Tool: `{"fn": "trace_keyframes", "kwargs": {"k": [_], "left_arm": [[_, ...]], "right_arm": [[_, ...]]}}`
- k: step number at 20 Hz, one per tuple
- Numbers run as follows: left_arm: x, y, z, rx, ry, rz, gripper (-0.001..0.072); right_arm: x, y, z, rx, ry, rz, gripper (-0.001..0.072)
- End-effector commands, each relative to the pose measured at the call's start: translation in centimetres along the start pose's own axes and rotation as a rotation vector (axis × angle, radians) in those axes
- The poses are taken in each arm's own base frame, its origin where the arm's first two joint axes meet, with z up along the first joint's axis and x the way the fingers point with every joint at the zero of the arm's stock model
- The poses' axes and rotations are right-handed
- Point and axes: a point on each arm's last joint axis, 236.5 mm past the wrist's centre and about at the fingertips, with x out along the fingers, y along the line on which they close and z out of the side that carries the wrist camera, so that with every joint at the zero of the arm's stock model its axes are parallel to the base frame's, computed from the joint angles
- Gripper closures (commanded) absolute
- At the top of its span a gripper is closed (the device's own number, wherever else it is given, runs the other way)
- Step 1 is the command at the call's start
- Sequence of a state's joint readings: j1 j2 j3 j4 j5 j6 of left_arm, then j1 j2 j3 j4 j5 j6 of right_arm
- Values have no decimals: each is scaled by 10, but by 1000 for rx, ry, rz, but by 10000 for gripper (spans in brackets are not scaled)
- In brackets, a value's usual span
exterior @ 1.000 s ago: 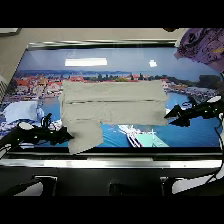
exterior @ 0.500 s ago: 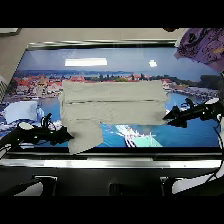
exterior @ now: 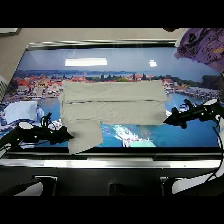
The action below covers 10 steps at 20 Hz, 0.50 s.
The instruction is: Fold the clothes and pants, and hang the long-sleeved shirts on hangers.
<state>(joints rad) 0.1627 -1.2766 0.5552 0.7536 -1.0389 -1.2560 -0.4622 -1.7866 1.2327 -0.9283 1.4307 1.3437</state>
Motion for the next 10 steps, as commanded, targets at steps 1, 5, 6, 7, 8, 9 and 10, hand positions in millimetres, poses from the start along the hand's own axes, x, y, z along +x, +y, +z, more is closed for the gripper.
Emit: {"fn": "trace_keyframes", "kwargs": {"k": [1,5,6,7,8,9,10], "left_arm": [[-12,-4,9,56,-12,22,687],[-36,-20,-2,118,17,6,688],[-42,-22,-10,119,28,15,688],[-48,-26,-19,136,39,13,689],[-56,-31,-28,151,45,11,688],[-63,-36,-35,162,40,11,688],[-71,-39,-40,167,24,22,688]], "right_arm": [[-5,7,-11,-28,33,11,680],[-33,2,-24,-62,-9,-106,681],[-40,1,-27,-58,-36,-138,681],[-45,1,-36,-60,-45,-153,681],[-45,3,-51,-57,-34,-154,681],[-42,2,-68,-51,-24,-155,681],[-36,-1,-87,-40,-19,-156,681]]}}
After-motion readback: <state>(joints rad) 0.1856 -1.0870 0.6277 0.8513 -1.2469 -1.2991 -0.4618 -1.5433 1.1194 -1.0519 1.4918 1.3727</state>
